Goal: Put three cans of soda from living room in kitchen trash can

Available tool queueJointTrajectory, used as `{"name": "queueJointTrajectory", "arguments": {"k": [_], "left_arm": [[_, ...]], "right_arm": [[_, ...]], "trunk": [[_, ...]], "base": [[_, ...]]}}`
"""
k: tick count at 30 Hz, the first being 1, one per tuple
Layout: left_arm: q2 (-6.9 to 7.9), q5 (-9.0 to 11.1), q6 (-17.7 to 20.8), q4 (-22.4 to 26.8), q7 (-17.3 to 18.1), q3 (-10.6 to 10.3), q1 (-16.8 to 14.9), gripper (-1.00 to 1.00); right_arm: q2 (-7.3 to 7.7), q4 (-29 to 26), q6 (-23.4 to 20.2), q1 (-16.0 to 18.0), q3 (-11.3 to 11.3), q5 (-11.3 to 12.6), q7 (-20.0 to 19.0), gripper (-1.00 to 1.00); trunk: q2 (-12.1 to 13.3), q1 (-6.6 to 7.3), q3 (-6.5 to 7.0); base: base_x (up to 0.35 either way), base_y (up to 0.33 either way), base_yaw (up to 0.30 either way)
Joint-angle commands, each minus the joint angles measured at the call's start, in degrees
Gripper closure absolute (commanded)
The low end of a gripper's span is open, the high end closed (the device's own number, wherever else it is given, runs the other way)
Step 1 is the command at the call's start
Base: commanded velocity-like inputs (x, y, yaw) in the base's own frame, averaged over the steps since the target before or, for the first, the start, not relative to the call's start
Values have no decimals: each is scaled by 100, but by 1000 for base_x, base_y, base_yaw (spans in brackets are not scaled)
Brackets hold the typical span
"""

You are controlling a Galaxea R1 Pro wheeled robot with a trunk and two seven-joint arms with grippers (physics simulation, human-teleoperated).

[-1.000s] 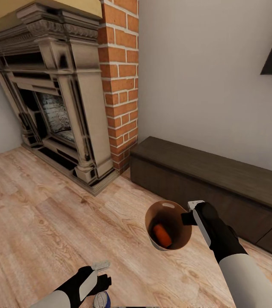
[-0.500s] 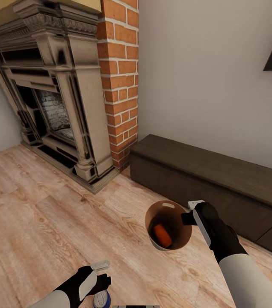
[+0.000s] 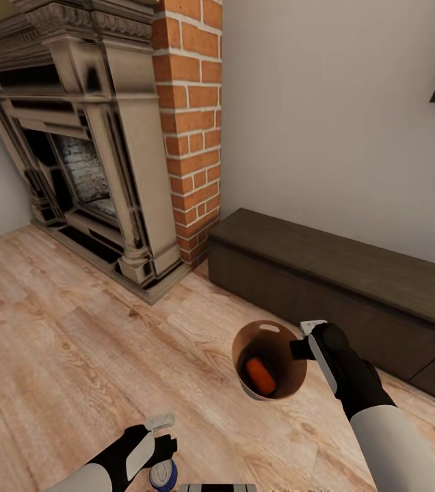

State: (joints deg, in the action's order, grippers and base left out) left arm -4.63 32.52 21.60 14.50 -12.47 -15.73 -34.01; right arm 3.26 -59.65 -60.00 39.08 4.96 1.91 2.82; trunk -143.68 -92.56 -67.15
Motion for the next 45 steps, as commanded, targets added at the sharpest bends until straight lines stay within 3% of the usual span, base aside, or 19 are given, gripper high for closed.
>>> {"name": "queueJointTrajectory", "arguments": {"k": [1,15,32,45], "left_arm": [[-1,0,-2,0,0,0,0,-100],[-3,7,-20,0,-1,0,0,-100],[-3,-9,-207,0,2,0,0,-100],[-12,-9,-208,0,4,0,0,-100]], "right_arm": [[-1,-3,0,3,1,82,-18,100],[-23,-95,0,-11,21,82,-18,100],[-247,-1221,0,-314,6,31,-17,100],[-249,-1311,0,-348,-3,29,-15,100]], "trunk": [[-2,-2,-22],[-5,-7,-66],[-5,-7,-66],[-20,-35,-310]], "base": [[0,0,0],[0,0,0],[0,0,0],[0,0,0]]}}
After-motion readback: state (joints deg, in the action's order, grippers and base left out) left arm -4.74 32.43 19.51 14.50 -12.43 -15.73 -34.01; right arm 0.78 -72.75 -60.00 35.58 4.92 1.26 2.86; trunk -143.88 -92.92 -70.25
